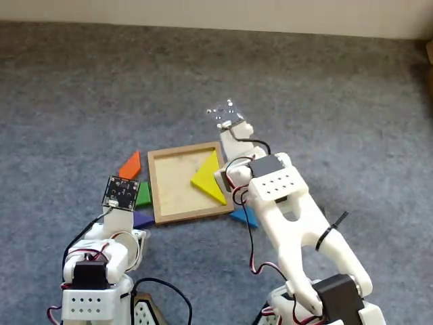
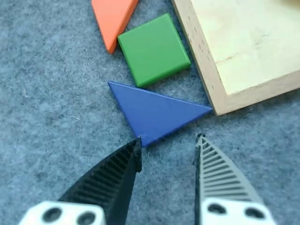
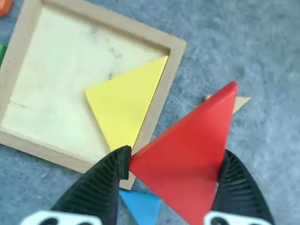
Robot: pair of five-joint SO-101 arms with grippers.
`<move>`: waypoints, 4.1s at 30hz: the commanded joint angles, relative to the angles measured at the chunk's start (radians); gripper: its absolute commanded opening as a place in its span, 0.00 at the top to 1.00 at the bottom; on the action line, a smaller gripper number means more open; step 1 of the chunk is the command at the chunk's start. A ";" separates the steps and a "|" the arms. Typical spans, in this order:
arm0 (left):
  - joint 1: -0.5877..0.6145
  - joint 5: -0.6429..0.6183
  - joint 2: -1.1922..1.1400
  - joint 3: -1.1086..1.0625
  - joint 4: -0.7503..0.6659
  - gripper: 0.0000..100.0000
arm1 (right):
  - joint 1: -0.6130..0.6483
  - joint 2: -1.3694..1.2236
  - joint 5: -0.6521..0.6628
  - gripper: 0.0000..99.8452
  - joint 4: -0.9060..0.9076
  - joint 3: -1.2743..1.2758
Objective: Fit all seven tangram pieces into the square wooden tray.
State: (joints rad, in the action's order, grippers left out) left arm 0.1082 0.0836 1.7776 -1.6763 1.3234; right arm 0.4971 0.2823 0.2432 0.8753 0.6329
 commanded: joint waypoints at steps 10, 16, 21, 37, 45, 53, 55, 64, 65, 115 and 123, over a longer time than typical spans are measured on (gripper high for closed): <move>0.012 -0.011 0.042 -0.021 0.003 0.81 | 0.038 -0.113 0.258 0.82 -0.022 -0.105; 0.012 -0.011 0.042 -0.021 0.003 0.81 | 0.067 -0.176 0.419 0.82 -0.022 -0.197; 0.012 -0.011 0.042 -0.021 0.003 0.81 | 0.094 -0.234 0.572 0.82 -0.022 -0.254; 0.012 -0.011 0.042 -0.021 0.003 0.81 | 0.116 -0.423 0.678 0.82 -0.022 -0.389; 0.012 -0.011 0.042 -0.021 0.003 0.81 | 0.142 -0.458 0.802 0.82 -0.022 -0.406; 0.012 -0.011 0.042 -0.021 0.003 0.81 | 0.145 -0.466 0.801 0.82 -0.021 -0.443; 0.012 -0.011 0.042 -0.021 0.003 0.81 | 0.156 -0.464 0.799 0.81 -0.016 -0.458; 0.012 -0.011 0.042 -0.021 0.003 0.81 | 0.206 -0.464 0.707 0.67 -0.015 -0.464; 0.012 -0.011 0.042 -0.021 0.003 0.81 | 0.211 -0.464 0.703 0.67 -0.015 -0.464; 0.012 -0.011 0.042 -0.021 0.003 0.81 | 0.154 -0.582 0.170 1.00 -0.099 -0.455; 0.012 -0.011 0.042 -0.021 0.003 0.81 | 0.145 -0.588 0.226 1.00 -0.101 -0.456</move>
State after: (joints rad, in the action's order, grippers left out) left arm 0.1082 0.0836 1.7776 -1.6763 1.3234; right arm 0.6398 -0.3084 0.4242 0.7833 0.2048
